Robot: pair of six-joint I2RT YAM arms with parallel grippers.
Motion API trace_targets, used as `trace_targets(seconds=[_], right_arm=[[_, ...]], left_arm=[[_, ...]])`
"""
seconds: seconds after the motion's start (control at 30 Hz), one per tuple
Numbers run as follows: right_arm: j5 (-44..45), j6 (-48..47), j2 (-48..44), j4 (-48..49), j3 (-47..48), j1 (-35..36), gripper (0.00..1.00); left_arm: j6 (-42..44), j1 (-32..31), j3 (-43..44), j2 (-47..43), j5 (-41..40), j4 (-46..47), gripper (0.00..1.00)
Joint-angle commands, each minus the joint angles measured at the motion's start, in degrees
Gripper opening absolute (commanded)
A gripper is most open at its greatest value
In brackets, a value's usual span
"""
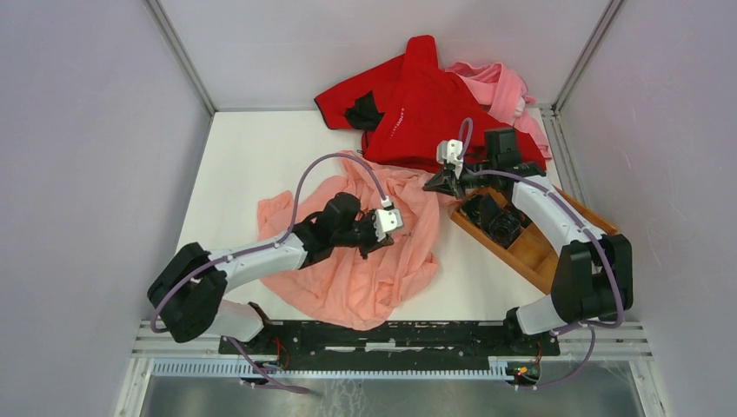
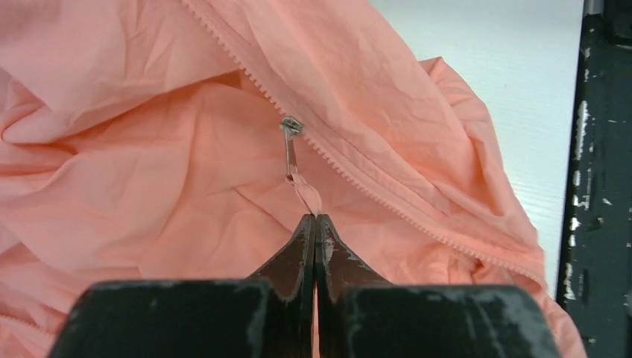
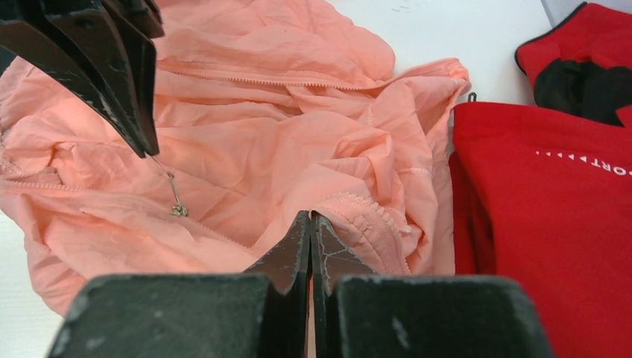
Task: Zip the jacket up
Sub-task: Pick up the jacket from the center of the board.
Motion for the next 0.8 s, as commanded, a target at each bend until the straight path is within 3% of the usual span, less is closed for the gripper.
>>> trace_targets(seconds=[0.0,0.43,0.77], right_arm=[[4.7,5.2,-2.6,2.0,2.8,0.2,0.00],[12.4,15.2,-5.8,12.7,1.6,0.2,0.00],[11.1,25.9,-7.2,24.5,-2.1,0.9,0.00]], left_arm=[[-5.3,-0.2,4.1,-3.1,-2.7,-11.1,0.02],[-8.9,-0.4,12.0,-9.0,-6.6,-25.6,0.02],[-11.4,-1.4,19.2,-6.0,-6.4,-35.2,0.02]])
